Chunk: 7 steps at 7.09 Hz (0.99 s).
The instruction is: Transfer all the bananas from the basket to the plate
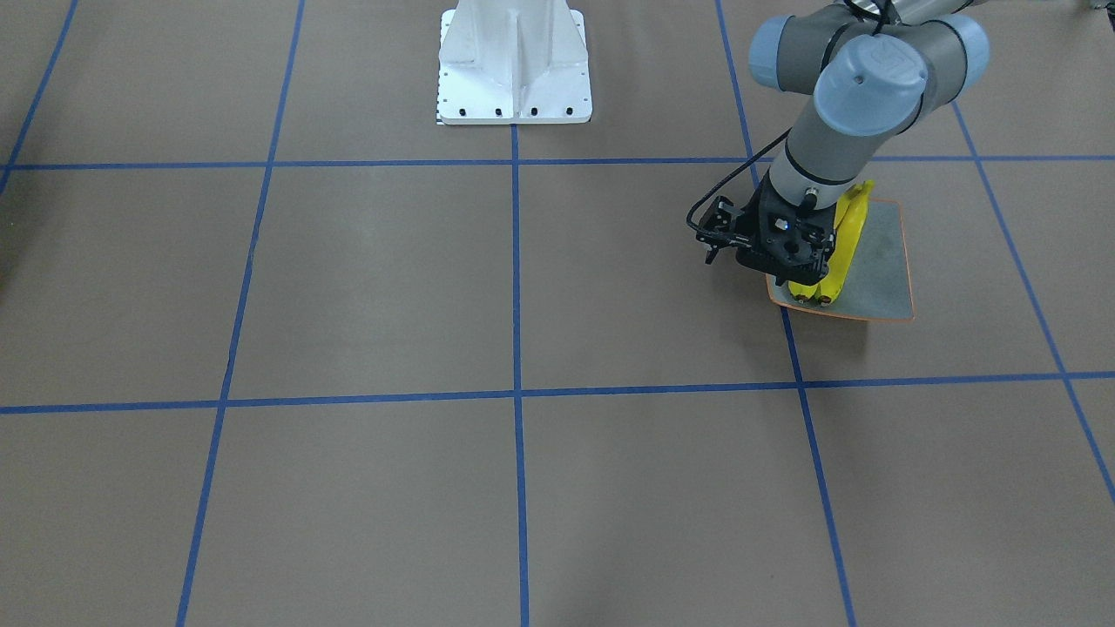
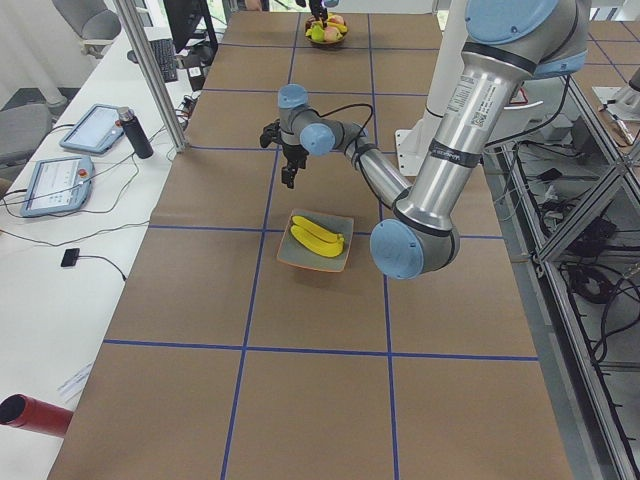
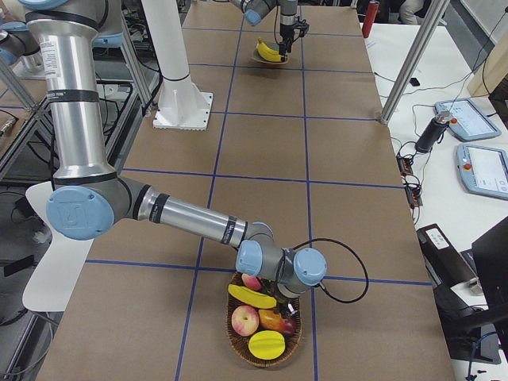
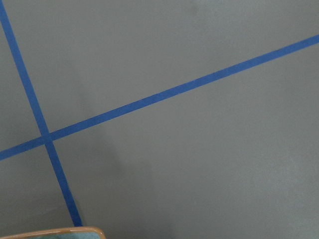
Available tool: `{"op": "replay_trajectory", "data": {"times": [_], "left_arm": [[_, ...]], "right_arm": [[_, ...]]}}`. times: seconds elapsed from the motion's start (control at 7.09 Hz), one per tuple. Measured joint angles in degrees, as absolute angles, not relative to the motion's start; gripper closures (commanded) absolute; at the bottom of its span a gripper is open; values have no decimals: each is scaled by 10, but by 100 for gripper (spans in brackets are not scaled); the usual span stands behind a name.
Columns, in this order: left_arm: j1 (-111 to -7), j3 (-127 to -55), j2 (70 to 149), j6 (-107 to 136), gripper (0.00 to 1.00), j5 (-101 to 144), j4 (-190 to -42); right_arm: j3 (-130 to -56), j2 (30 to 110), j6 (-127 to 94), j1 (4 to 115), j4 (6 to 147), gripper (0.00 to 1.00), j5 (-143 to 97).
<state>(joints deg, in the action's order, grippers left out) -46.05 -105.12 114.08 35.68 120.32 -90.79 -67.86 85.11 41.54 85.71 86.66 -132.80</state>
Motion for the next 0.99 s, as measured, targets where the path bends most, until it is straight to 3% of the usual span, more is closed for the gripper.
{"op": "replay_trajectory", "data": {"times": [0.14,0.28,0.42,0.99], "left_arm": [[-461,-1051,1141,357,0,1203,-908],[-461,-1051,1140,357,0,1203,-908],[-461,-1051,1140,357,0,1203,-908],[-460,-1050,1141,357,0,1203,-908]], "right_arm": [[-678,851,415,856,867,55,-1328],[-678,850,415,855,867,83,-1328],[-678,850,415,855,866,100,-1328],[-692,840,414,855,866,100,-1329]]}}
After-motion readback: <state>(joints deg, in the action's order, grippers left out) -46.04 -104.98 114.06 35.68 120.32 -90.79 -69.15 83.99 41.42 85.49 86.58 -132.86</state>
